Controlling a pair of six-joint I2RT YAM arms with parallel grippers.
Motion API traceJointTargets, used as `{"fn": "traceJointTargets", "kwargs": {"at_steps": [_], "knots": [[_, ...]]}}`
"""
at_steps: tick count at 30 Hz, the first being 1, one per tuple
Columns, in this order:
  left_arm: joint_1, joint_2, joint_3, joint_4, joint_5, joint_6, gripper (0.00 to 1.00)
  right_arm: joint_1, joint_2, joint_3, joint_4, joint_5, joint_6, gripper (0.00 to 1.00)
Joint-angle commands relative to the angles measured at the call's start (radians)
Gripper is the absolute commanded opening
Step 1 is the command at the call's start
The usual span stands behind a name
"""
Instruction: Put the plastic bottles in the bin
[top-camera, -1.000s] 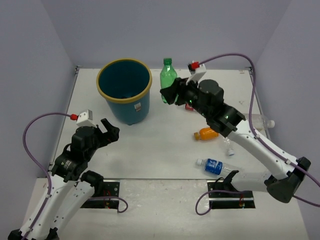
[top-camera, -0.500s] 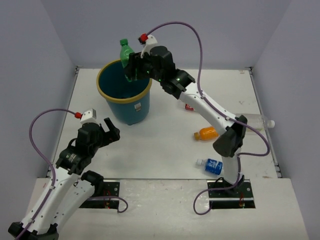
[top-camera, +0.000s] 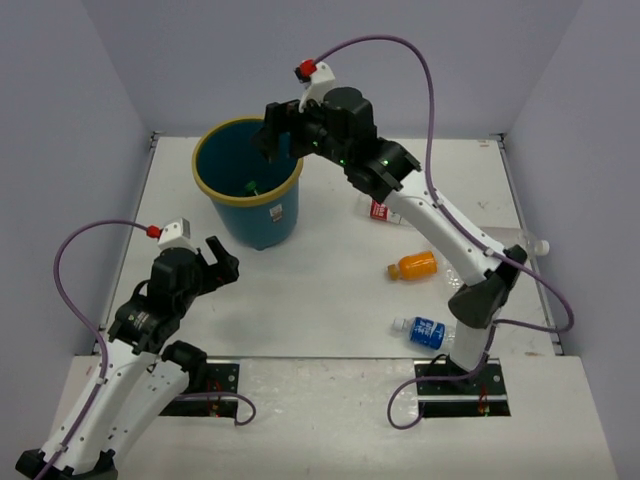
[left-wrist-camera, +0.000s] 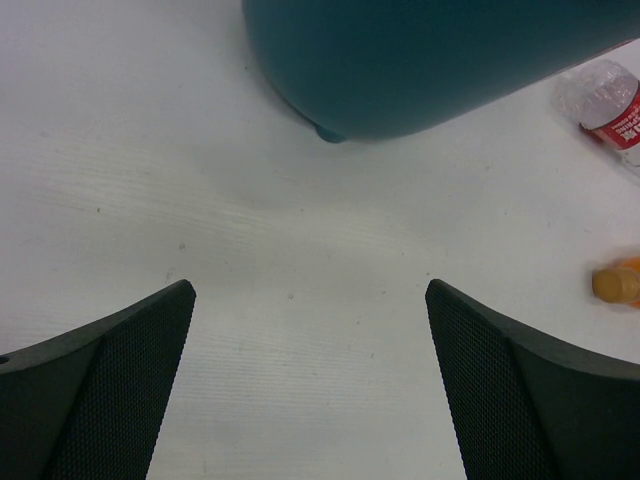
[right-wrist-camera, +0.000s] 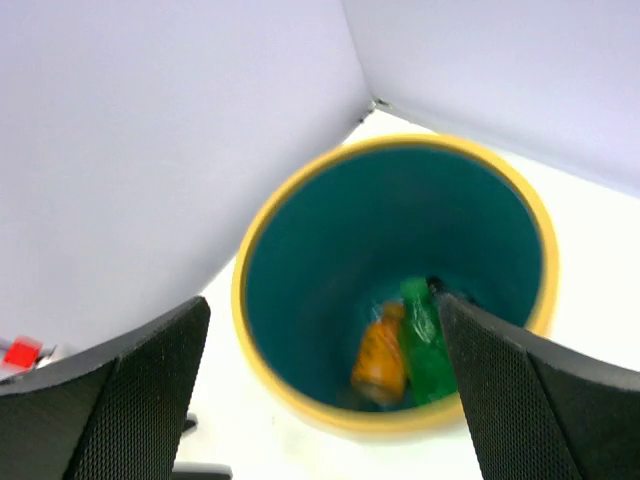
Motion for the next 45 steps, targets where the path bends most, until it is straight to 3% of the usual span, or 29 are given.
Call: {"fn": "traceJointTargets", "kwargs": {"at_steps": [1,8,14,19,24,27,33,45], "knots": [[0.005,-0.001,0.011,0.024,0.003,0.025,1.0,0.002,-0.212,-0.158,0.016,0.095,-0.022,0.99],[0.007,-0.005,0.01,0.027,0.011,0.028,1.0,-0.038,-0.533,-0.552,0.017,0.243,0.062,0.99],[0.005,-0.009,0.01,0.027,0.014,0.029,1.0,-0.091,-0.787,-0.975,-0.022,0.366,0.269,0.99],[0.005,-0.018,0.005,0.037,0.031,0.04,1.0,-0.186,-1.058,-1.31,-0.096,0.4,0.578,0.99],[0.005,-0.015,0.001,0.046,0.054,0.048,1.0,-0.253,-1.225,-1.543,-0.129,0.421,0.673,0.99],[0.005,-0.01,0.002,0.046,0.061,0.051,1.0,-0.297,-1.227,-1.602,-0.14,0.44,0.701,0.99],[0.005,-0.016,0.002,0.047,0.063,0.054,1.0,-0.389,-1.055,-1.58,-0.139,0.398,0.716,0.99],[0.005,-0.014,-0.001,0.053,0.077,0.059,1.0,-0.407,-0.697,-1.505,-0.081,0.434,0.794,0.99]]}}
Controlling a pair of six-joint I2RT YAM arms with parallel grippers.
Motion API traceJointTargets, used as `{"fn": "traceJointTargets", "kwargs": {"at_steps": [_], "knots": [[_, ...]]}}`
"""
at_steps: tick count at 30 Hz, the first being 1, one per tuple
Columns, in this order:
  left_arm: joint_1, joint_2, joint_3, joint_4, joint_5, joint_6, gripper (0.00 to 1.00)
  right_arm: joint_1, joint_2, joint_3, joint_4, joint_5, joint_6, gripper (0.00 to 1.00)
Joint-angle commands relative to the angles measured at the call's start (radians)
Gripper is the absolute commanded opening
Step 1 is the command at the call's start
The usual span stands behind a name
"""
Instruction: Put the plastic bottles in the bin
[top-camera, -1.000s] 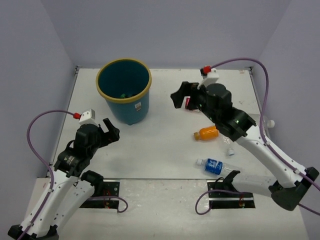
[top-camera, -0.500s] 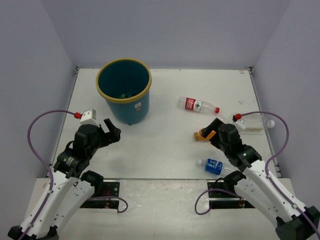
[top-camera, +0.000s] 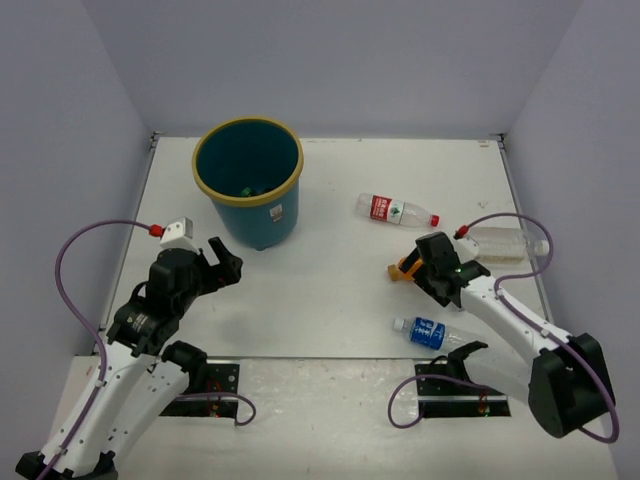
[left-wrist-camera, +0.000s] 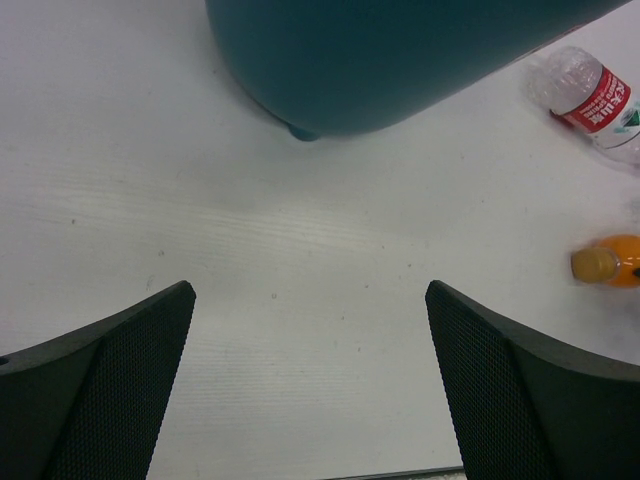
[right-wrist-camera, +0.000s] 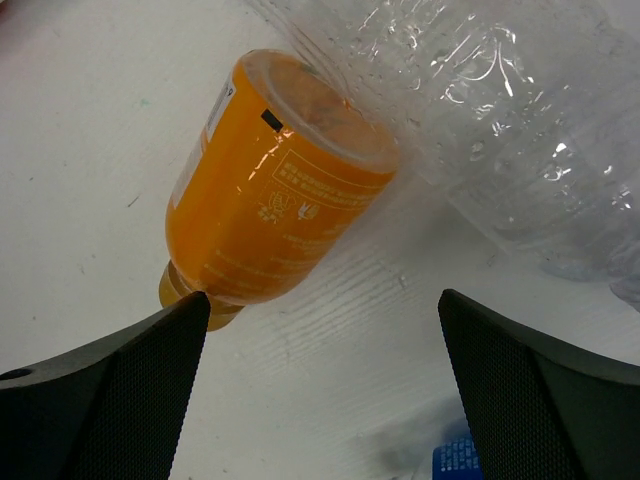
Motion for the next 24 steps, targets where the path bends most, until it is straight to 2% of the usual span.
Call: {"fn": "traceJointTargets", "kwargs": {"at_steps": [1,9,19,24], "knots": [[0.005,-0.001,-0.001,0.032,0.02,0.033,1.0,-0.005,0.107,0.058,0.059,0.05,0.058,0.99],[0.005,0.002,-0.002,0.033,0.018,0.031,1.0,-0.013,0.225,0.117,0.091,0.016,0.045,0.99],[0.005,0.008,-0.002,0.03,0.008,0.027,1.0,-0.013,0.062,0.086,0.094,0.012,0.039,0.99],[0.005,0.021,-0.002,0.03,0.013,0.028,1.0,-0.024,-0.009,0.038,0.094,0.063,0.164,0.99]]}}
